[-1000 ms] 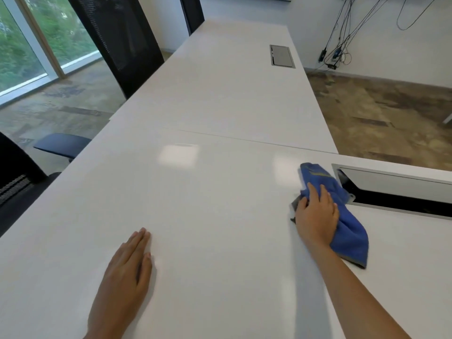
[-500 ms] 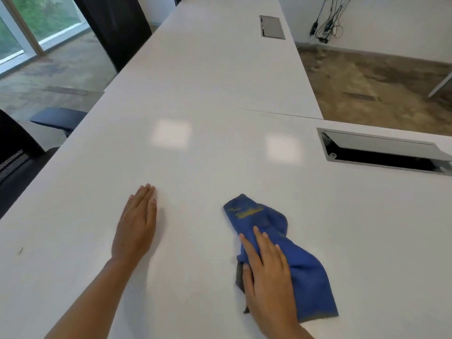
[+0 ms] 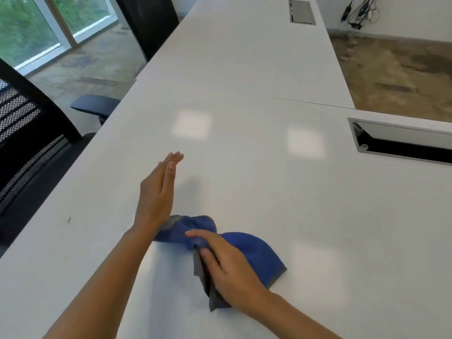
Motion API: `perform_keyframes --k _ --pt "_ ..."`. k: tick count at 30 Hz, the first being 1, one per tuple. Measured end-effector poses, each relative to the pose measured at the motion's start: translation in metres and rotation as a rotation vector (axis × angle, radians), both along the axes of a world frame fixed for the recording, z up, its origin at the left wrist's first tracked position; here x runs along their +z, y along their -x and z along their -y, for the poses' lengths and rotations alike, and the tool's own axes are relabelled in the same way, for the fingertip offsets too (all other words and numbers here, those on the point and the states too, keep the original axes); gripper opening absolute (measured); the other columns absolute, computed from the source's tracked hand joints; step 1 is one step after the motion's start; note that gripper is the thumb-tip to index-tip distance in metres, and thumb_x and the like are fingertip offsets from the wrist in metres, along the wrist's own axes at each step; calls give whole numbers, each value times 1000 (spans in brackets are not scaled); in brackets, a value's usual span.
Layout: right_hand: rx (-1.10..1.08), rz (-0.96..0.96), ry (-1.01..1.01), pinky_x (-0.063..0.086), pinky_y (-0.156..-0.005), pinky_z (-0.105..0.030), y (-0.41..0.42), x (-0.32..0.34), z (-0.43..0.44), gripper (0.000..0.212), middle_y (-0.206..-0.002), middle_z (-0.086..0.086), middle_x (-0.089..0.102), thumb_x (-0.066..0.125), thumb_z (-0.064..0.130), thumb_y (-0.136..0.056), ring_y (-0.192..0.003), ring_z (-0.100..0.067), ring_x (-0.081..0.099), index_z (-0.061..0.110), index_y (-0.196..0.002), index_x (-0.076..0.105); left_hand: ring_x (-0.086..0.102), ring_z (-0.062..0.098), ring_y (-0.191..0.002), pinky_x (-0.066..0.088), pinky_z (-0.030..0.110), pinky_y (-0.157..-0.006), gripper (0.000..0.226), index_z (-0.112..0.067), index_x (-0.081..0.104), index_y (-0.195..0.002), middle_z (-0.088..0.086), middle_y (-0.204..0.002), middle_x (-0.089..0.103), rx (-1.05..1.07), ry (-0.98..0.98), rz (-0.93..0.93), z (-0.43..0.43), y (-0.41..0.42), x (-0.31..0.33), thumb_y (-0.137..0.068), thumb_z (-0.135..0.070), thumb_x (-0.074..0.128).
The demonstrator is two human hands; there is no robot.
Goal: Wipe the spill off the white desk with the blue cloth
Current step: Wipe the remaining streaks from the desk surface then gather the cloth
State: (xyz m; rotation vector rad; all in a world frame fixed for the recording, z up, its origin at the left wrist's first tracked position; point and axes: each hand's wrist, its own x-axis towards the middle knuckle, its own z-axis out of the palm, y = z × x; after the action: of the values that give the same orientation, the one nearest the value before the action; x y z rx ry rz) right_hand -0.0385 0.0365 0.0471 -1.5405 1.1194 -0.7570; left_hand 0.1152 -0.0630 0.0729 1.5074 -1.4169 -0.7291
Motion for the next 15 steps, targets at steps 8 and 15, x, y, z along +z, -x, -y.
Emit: perform_keyframes --k 8,15 --pt "-57 295 -539 51 -55 -15 36 66 82 23 -56 -4 62 56 -5 -64 -56 -11 61 13 -51 63 50 1 -117 39 7 -90 42 -19 65 -113 -7 -121 62 160 67 -187 2 -8 36 -99 -36 29" --pt "-498 -290 197 43 -89 -22 70 42 89 26 -117 6 61 42 19 -97 -105 -9 56 23 -118 57 47 -3 -108 29 -8 -75 39 -19 66 -111 -12 -113 59 143 -53 -68 -10 -6 13 -99 -34 32"
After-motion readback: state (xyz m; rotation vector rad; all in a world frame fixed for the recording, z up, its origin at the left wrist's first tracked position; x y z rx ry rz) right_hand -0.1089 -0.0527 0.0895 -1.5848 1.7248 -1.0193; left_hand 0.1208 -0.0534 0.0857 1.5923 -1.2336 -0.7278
